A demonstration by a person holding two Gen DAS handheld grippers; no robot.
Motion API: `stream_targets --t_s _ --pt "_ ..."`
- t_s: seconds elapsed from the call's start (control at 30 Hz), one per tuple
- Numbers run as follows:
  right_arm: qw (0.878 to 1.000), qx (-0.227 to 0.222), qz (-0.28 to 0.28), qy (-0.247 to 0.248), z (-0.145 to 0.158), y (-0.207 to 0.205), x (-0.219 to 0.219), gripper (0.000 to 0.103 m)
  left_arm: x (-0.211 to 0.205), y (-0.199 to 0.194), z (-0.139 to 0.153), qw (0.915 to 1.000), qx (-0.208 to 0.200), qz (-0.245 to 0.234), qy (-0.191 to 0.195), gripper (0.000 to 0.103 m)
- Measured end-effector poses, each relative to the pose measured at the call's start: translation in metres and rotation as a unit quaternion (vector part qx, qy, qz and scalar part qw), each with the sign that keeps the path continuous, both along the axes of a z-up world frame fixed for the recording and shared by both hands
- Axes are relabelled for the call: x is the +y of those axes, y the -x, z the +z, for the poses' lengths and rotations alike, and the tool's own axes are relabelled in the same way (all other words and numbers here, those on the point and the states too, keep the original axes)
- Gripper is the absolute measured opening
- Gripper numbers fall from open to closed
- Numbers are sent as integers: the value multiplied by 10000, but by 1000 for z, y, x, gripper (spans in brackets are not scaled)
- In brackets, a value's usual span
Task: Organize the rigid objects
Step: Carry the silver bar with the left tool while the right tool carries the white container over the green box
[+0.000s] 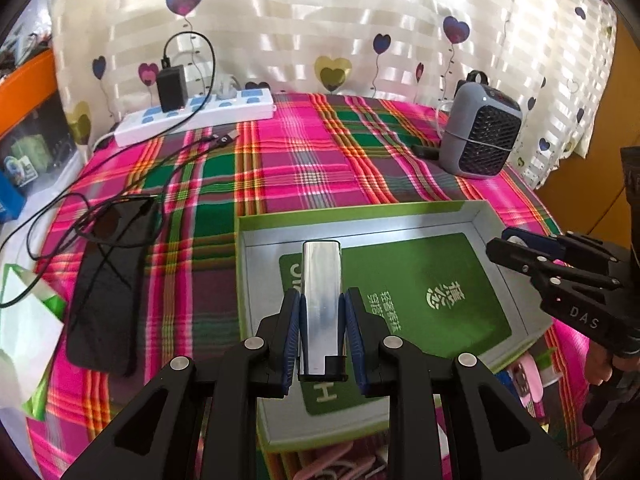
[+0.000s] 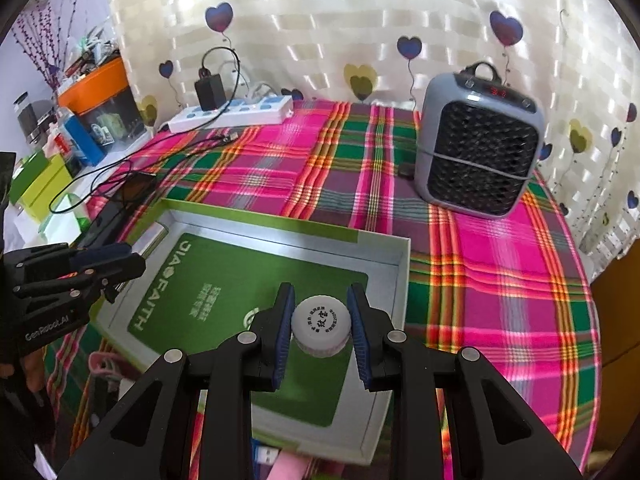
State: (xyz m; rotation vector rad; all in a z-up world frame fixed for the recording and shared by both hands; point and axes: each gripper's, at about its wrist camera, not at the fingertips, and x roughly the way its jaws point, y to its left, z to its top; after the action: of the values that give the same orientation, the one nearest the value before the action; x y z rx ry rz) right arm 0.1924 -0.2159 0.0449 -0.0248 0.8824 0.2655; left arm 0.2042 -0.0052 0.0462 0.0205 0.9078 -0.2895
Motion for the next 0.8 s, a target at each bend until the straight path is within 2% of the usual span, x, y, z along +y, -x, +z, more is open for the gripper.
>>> stream_targets --t_s 0.5,0.63,0.8 --pt "9998 203 -11 66 -19 -33 2 28 -7 -19 -17 9998 176 36 -38 22" --pt "9994 192 25 273 -25 -36 8 28 -8 -21 -22 9998 203 46 -73 22" --pt "9991 269 94 324 -30 -40 14 28 -11 -23 -27 9994 158 80 -283 22"
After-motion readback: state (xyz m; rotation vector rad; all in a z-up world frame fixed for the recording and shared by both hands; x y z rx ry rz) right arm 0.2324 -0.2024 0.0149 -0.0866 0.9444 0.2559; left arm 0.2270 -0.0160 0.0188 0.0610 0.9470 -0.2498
